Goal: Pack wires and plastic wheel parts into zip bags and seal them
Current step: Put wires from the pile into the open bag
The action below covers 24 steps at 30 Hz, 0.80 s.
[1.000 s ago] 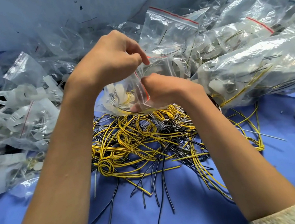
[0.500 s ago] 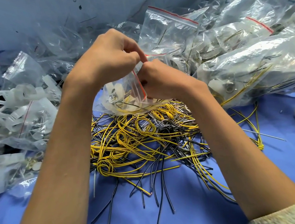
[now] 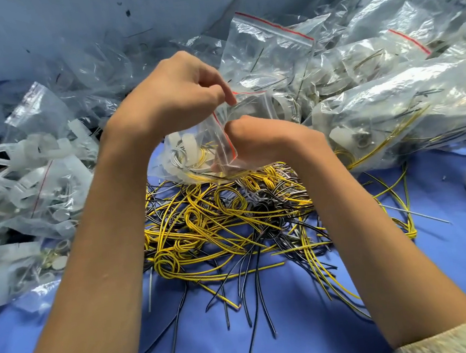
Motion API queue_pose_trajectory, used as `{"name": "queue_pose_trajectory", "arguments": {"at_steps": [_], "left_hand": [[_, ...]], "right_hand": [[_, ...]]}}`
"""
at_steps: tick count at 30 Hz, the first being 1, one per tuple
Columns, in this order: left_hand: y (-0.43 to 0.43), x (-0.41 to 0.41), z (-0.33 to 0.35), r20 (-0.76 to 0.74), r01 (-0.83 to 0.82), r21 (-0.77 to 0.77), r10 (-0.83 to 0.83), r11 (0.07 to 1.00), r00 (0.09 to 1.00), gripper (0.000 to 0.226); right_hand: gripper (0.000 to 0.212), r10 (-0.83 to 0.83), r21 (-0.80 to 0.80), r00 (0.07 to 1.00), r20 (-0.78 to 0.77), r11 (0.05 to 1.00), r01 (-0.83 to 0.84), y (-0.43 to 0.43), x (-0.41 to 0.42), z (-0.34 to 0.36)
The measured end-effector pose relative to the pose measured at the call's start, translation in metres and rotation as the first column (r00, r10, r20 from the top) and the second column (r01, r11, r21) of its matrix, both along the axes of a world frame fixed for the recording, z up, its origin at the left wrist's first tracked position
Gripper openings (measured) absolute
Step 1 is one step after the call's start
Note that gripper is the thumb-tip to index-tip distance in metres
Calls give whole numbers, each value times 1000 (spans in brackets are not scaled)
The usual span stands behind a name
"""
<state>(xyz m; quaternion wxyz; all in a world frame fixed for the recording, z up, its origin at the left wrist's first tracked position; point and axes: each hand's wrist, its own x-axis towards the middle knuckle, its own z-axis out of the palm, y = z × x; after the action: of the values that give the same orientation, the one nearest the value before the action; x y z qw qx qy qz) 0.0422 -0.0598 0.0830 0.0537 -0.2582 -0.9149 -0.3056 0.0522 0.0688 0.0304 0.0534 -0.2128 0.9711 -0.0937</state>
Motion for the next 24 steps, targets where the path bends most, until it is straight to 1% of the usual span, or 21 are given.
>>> {"name": "queue_pose_trajectory", "arguments": {"at_steps": [4, 8, 10, 12, 14, 16, 18, 20, 21, 23, 24], "left_hand": [[-1, -1, 1, 12, 28, -24, -27, 999, 1000, 31], [0, -1, 1, 9, 79, -49, -78, 996, 997, 29], [0, -1, 0, 7, 107, -55, -107, 993, 994, 27], [0, -2, 0, -4, 138, -72, -138, 988, 990, 24], [-2, -1, 0, 22, 181, -93, -180, 979, 983, 21], [-4, -1, -2, 97, 247, -86, -238, 965, 966, 18], [-6, -2, -4, 174, 278, -40, -268, 960, 948, 21], [-8, -6, -6, 191, 259, 74, -269, 963, 944, 29], [-10, -10, -8, 174, 231, 122, -250, 965, 952, 30], [-12, -21, -14, 122, 134, 181, -158, 974, 980, 25], [-14, -28, -19, 117, 62, 209, -88, 976, 989, 22]], "right_hand": [[31, -13, -4, 1000, 16, 1000, 13, 2, 2, 2], [19, -14, 13, 1000, 16, 1000, 14, 3, 2, 1], [17, -10, -19, 1000, -20, 1000, 10, 0, 1, -2], [13, -10, -78, 996, -89, 997, 3, -3, -2, -5], [19, -6, -156, 997, -74, 988, -6, -6, -2, -7], [26, 32, -166, 999, -22, 985, -35, -7, -1, -8], [28, 21, -138, 999, 27, 990, -17, -5, 0, -9], [25, -16, -150, 999, 50, 988, 23, 1, -2, -6], [20, -20, -166, 999, 47, 986, 28, 3, -1, -2], [12, -22, -197, 1000, 18, 980, 25, 8, 2, 7], [14, -26, -208, 1000, 3, 978, 26, 11, 4, 12]]}}
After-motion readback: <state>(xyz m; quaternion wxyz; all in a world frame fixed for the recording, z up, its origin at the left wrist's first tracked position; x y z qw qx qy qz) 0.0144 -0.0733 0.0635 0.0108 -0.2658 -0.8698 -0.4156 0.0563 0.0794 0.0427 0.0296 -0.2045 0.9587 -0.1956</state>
